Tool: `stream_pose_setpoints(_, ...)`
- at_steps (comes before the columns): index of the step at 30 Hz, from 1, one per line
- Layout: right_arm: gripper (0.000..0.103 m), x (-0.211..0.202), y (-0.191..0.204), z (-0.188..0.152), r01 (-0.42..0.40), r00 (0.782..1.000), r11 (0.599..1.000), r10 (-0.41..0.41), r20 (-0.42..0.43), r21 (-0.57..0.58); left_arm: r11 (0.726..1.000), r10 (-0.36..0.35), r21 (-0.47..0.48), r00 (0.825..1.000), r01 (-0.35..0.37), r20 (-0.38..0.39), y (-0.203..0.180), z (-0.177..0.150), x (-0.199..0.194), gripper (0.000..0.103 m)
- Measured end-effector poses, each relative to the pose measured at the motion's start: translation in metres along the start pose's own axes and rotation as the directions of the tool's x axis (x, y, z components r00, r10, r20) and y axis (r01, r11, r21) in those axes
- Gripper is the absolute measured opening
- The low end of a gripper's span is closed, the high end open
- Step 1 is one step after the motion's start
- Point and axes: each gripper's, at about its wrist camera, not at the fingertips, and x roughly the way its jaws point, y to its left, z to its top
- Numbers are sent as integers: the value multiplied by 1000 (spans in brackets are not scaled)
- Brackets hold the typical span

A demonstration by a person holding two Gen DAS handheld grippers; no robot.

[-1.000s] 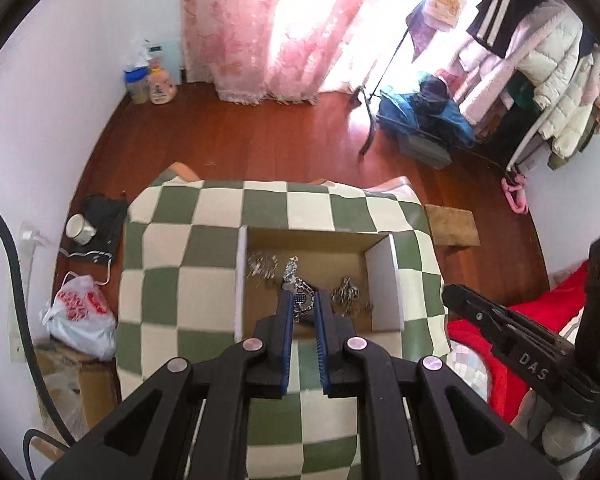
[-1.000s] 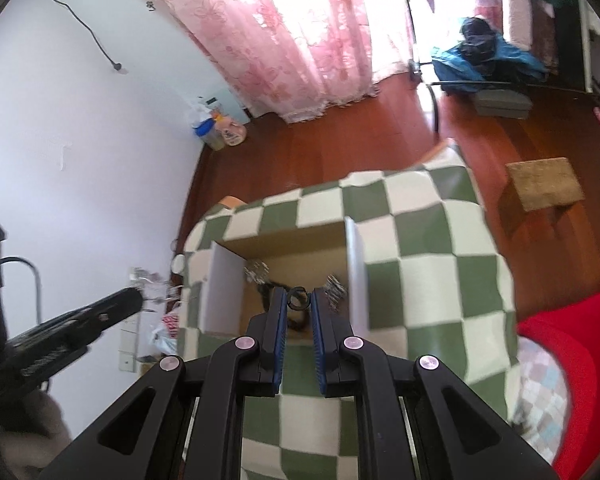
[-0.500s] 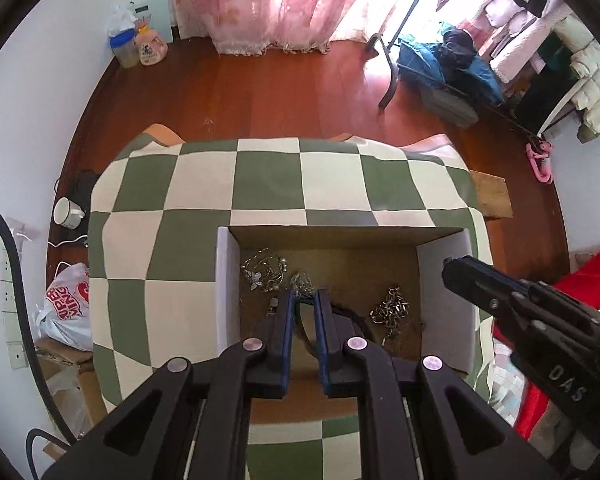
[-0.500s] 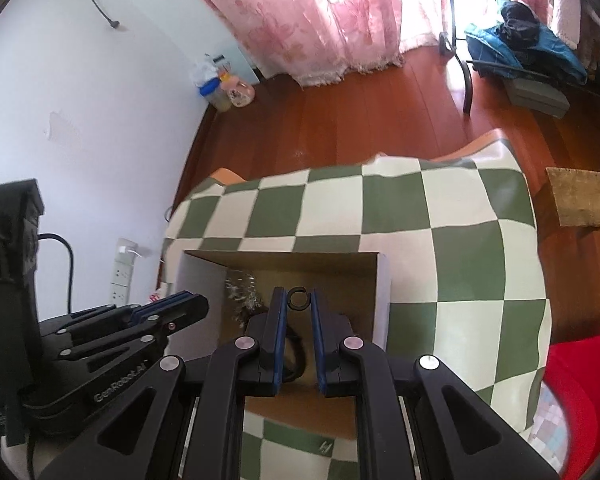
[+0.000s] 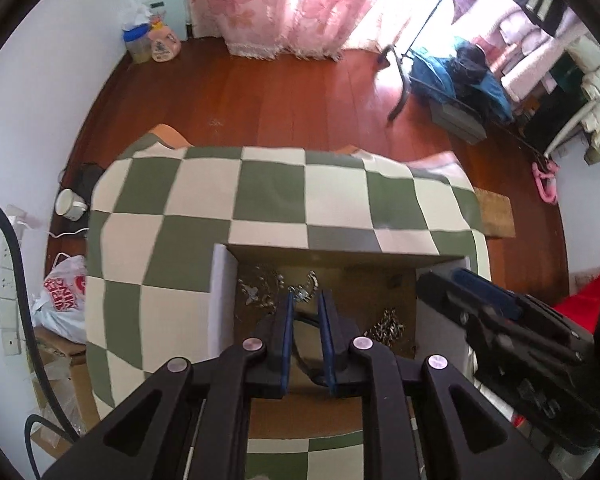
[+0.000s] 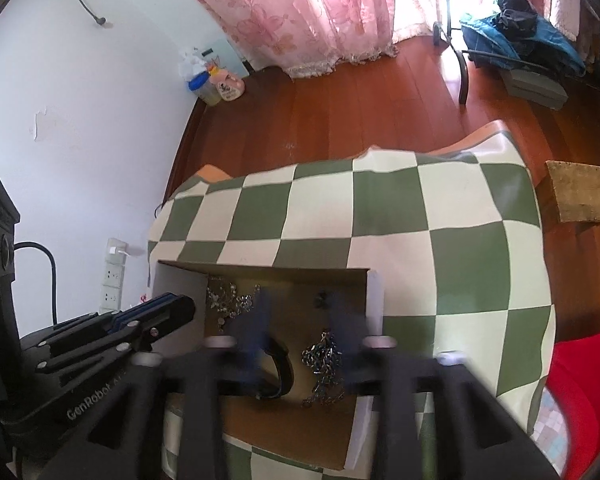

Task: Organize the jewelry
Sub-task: 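Withdraw both open tools up and away from the box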

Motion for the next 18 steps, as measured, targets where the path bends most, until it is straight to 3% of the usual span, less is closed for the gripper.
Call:
stream_pose_setpoints(5, 68, -19, 2, 0, 11, 999, 1000, -11, 33, -2, 1000, 13, -28, 999, -11, 53, 0, 3, -21, 31)
stream_pose_setpoints(7, 77, -32, 4, -2, 67, 996, 998, -66, 54, -11, 999, 43, -26, 996, -41, 79, 0, 3, -32, 56)
stream_pose_setpoints(9, 91, -43, 4, -6, 117, 992, 993, -116, 58, -14, 996, 88, -17, 990, -86, 107, 0, 1, -41, 75)
stream_pose_setpoints(12, 95, -49, 0, -15, 242, 970, 970, -242, 13, -16, 987, 160, 1, 978, -162, 135, 1, -5, -51, 100)
stream_pose_setpoints(18, 100, -45, -6, -46, 346, 936, 938, -347, -59, -30, 972, 233, 4, 967, -235, 103, 9, -28, -41, 103)
